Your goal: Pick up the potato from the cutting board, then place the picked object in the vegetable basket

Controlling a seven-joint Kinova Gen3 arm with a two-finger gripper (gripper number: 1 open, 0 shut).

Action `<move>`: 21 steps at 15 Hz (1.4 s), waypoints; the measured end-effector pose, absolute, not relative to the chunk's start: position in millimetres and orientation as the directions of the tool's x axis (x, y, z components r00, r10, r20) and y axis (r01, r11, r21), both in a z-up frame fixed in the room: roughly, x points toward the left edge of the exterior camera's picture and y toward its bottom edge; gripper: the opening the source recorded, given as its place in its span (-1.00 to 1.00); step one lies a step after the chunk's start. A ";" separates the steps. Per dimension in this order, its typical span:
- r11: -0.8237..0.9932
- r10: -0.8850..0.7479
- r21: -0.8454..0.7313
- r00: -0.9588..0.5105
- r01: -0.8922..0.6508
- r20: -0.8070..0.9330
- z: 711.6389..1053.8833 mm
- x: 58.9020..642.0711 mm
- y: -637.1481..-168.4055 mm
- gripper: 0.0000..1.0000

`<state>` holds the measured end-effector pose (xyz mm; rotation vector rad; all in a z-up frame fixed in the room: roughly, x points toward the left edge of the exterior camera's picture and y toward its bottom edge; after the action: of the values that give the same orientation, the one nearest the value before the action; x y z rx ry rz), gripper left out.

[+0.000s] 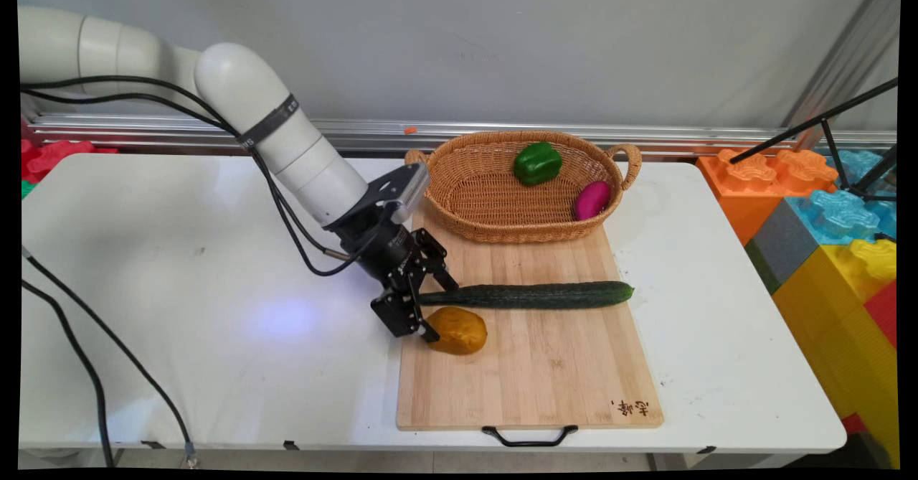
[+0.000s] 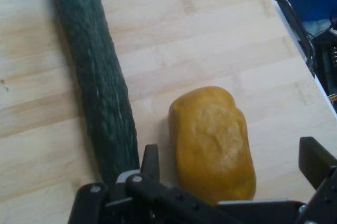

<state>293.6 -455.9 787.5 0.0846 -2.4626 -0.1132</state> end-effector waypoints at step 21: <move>0.993 -0.122 0.091 -0.717 -0.081 0.687 797.8 272.1 -447.1 -1.00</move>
<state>272.1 -447.1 797.8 0.1399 -2.3730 -0.0702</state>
